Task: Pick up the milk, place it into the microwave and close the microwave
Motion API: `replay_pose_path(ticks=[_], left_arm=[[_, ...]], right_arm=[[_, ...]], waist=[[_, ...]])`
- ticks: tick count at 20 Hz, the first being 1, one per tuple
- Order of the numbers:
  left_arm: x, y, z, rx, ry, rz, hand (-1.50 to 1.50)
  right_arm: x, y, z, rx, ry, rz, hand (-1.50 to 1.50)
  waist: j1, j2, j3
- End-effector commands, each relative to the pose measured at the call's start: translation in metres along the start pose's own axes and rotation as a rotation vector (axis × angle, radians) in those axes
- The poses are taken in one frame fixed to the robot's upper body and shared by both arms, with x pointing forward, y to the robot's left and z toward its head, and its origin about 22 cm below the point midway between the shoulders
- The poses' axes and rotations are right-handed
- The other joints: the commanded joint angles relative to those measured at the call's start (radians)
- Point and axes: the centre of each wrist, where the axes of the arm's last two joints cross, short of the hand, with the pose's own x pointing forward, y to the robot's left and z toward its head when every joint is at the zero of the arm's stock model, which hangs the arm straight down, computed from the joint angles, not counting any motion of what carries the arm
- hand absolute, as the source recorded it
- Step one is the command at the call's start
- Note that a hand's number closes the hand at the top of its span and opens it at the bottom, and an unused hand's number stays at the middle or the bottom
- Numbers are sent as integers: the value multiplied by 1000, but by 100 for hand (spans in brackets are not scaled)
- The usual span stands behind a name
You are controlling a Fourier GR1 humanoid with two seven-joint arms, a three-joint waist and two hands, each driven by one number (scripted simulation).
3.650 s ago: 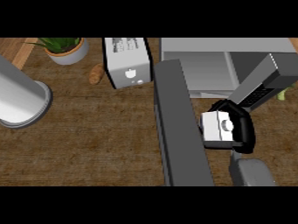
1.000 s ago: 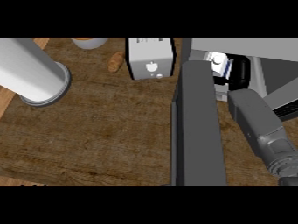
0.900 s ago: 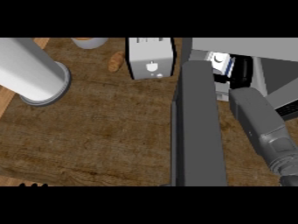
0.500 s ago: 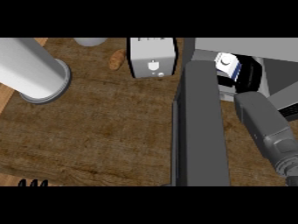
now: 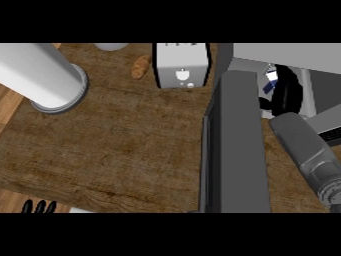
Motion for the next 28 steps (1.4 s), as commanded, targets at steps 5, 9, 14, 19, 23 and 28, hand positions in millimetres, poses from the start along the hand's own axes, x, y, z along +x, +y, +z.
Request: replay_pose_path(ticks=[5,9,14,19,23,28], left_arm=[[-6,3,-3,-6,4,-5,-150],[-5,4,-6,-2,-14,-22,-150],[-8,4,-3,3,-12,-26,-150],[-4,-3,-6,2,-30,-17,-150],[-2,2,1,6,-21,-16,-150],[-4,4,-3,34,-10,-22,-150]], right_arm=[[54,19,0,172,-188,-105,-150],[59,26,9,237,-200,-170,-150],[75,30,10,280,-190,-288,-150],[70,32,17,288,-179,-465,-150],[56,32,24,314,-139,-592,-150],[43,42,50,379,-113,-746,-150]], waist=[[5,-7,3],[-13,-10,5],[-22,-13,6],[-51,-15,10],[-68,-27,7],[-109,-44,3]])
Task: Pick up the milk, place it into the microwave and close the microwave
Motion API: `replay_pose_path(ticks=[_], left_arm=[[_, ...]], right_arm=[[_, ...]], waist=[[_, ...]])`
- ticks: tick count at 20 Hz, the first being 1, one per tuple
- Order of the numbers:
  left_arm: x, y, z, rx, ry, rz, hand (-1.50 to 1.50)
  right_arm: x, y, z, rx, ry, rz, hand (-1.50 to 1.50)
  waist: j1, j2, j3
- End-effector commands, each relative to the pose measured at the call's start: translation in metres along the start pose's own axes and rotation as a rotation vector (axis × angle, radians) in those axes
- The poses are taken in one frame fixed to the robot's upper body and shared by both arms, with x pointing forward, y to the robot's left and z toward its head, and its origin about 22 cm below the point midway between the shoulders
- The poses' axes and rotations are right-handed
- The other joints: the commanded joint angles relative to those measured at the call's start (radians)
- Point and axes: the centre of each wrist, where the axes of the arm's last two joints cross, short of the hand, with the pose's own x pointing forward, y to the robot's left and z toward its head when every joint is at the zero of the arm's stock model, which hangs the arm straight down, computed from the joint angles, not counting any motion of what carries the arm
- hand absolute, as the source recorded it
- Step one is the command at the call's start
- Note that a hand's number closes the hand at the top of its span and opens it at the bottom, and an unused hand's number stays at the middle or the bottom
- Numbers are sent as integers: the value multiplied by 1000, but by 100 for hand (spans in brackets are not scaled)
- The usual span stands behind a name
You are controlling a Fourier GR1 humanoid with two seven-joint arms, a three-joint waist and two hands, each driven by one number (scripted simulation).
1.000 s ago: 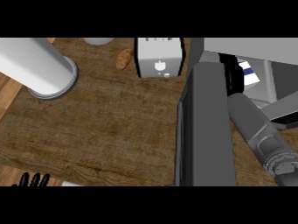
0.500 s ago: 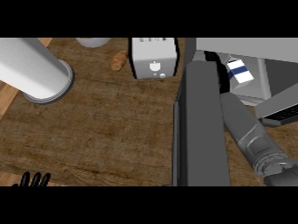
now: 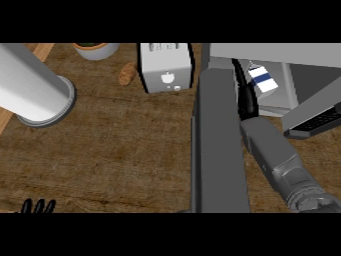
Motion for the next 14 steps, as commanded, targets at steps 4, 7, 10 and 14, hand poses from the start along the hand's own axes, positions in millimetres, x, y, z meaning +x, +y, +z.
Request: replay_pose_path(ticks=[4,7,10,14], left_arm=[[2,-8,8,22,27,-8,-150],[6,-11,5,10,14,-3,-150],[6,-9,17,27,32,-1,-150],[11,-16,2,18,38,-13,-150]], right_arm=[[-26,-8,28,50,12,-186,-150],[-45,-11,56,40,10,-178,-150],[-53,-8,73,18,-16,-224,-150],[-57,-6,82,59,-13,-294,-150]], waist=[[-37,-19,-3],[-46,-22,-3],[-48,-25,-3],[-77,-35,-4]])
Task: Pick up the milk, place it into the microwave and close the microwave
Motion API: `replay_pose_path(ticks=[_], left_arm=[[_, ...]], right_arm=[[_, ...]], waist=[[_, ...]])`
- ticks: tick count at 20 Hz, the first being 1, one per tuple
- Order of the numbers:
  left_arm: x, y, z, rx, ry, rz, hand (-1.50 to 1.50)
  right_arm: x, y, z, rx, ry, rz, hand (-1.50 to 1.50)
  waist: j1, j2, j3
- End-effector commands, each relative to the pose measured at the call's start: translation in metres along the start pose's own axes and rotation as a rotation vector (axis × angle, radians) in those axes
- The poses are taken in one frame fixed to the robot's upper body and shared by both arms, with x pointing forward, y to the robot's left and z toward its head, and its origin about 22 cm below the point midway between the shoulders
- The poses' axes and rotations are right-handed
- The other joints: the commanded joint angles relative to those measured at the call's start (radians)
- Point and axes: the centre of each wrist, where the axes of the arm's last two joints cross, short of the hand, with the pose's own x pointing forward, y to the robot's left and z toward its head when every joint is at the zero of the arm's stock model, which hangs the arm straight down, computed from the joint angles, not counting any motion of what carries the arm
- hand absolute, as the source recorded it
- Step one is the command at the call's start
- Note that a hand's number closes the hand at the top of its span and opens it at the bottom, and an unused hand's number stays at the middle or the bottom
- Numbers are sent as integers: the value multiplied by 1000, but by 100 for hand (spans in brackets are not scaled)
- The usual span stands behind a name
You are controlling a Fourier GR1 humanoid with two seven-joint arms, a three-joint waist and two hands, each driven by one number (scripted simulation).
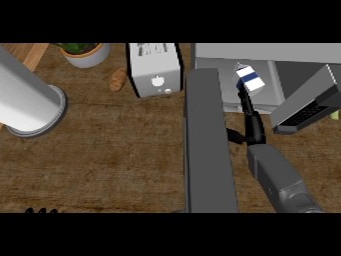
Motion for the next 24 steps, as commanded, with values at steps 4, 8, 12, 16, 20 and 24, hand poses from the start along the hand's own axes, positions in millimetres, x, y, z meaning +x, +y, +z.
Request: replay_pose_path(ticks=[4,8,12,16,20,24], left_arm=[[-1,-4,14,-20,47,-20,-150],[-6,-16,8,-55,75,-13,-150],[-21,-25,2,-85,82,-20,-150],[-15,-32,-14,-98,99,19,-150],[-30,-30,-17,-226,158,15,-150],[-55,-30,-22,-340,209,-49,-150]], right_arm=[[-22,-23,39,78,-22,-144,-150],[-28,-31,50,131,10,-156,-150],[-32,-63,58,107,-4,-129,-150],[-44,-91,99,28,0,-118,-150],[-37,-122,92,18,-21,-98,150],[-42,-128,117,-5,5,-105,150]], waist=[[-37,-17,-3],[-37,-17,-3],[-49,-21,-3],[-58,-22,-4],[-67,-25,-5],[-65,-24,-4]])
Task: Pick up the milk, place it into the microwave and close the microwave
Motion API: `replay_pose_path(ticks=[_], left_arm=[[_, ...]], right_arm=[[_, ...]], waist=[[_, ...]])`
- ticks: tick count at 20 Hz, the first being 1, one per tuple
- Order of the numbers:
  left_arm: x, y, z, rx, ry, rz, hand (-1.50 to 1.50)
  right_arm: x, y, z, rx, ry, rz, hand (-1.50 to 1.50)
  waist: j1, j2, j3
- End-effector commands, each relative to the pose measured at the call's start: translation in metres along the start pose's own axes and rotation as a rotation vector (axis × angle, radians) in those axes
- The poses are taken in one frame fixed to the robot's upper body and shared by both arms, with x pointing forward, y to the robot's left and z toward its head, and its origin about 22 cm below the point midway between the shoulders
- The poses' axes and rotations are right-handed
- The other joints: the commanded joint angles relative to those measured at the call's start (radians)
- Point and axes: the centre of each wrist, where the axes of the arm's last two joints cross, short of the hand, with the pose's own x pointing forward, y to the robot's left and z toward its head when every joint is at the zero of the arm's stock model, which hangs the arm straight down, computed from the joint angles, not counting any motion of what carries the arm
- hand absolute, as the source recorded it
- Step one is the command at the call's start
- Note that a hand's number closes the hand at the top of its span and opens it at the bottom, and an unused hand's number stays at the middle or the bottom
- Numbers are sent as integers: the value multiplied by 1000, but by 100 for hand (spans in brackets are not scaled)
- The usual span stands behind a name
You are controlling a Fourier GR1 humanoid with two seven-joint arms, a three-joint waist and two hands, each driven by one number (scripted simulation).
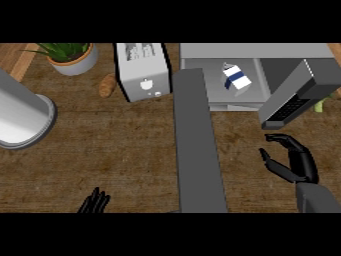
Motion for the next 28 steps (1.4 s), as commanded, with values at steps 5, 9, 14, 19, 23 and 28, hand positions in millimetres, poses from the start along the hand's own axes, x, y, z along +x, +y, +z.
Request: replay_pose_path(ticks=[5,9,14,19,23,28], left_arm=[[-24,-12,-45,-181,20,-112,150],[-37,-35,-68,-196,48,-56,150],[-31,-41,-102,-94,3,-175,150],[-44,-47,-130,-255,84,-244,150],[-66,-60,-137,-420,270,-271,150],[-86,-85,-147,-602,399,-283,150]], right_arm=[[7,-64,32,-61,-54,-48,-150],[10,-86,53,-109,-54,-88,-150],[9,-93,66,-154,-51,-75,-150],[22,-124,67,-110,-38,-86,-150],[26,-123,61,-101,-50,-100,-150],[34,-141,69,-102,-73,-104,-150]], waist=[[1,2,1],[-5,1,0],[4,3,2],[-5,5,3],[-25,7,2],[-32,10,3]])
